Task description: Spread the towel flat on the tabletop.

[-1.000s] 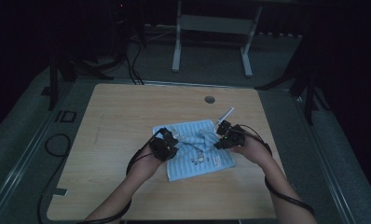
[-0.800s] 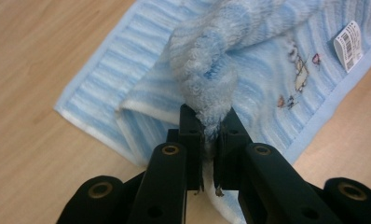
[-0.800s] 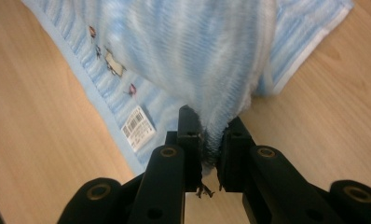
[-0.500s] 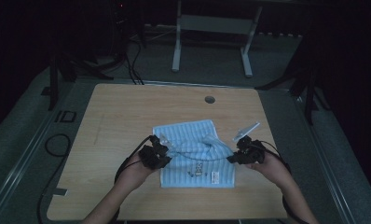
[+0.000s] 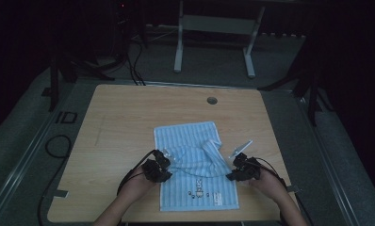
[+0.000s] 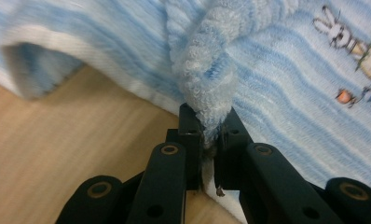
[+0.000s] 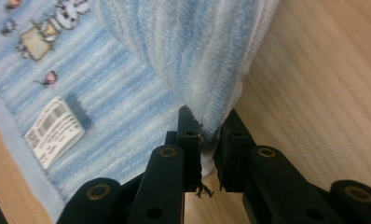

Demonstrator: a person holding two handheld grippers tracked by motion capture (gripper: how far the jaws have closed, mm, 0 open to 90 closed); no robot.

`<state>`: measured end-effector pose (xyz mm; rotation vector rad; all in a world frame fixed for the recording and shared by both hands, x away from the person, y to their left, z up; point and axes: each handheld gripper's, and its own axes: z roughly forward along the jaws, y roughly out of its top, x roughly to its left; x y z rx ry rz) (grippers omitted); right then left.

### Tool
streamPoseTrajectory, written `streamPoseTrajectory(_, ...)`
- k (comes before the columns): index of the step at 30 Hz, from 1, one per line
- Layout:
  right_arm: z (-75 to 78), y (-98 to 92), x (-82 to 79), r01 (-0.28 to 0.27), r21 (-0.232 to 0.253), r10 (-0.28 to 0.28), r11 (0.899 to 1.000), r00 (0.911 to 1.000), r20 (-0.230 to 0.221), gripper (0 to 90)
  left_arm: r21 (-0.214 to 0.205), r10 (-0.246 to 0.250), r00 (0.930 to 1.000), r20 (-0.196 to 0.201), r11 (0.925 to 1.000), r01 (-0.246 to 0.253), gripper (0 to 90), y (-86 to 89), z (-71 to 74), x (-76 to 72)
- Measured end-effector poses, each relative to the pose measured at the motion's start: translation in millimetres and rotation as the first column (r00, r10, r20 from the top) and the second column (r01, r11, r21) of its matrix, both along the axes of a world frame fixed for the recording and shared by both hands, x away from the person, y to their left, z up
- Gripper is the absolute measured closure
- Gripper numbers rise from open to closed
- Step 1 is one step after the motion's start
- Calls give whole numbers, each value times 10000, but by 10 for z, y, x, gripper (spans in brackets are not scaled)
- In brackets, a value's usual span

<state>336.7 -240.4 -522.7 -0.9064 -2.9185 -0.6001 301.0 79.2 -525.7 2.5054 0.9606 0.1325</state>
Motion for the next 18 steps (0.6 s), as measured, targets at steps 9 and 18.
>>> streamPoseTrajectory(9, 184, -23, -64, -274, -185, 274, 9995, 9996, -1, 557, 198, 157, 9997, 167, 9997, -160, 583, 158, 82, -60)
streamPoseTrajectory(18, 604, -151, 109, 282, -42, -277, 9996, 9958, 871, 519, -132, 1063, 9927, 563, 9943, -1057, 503, 452, 314, 15)
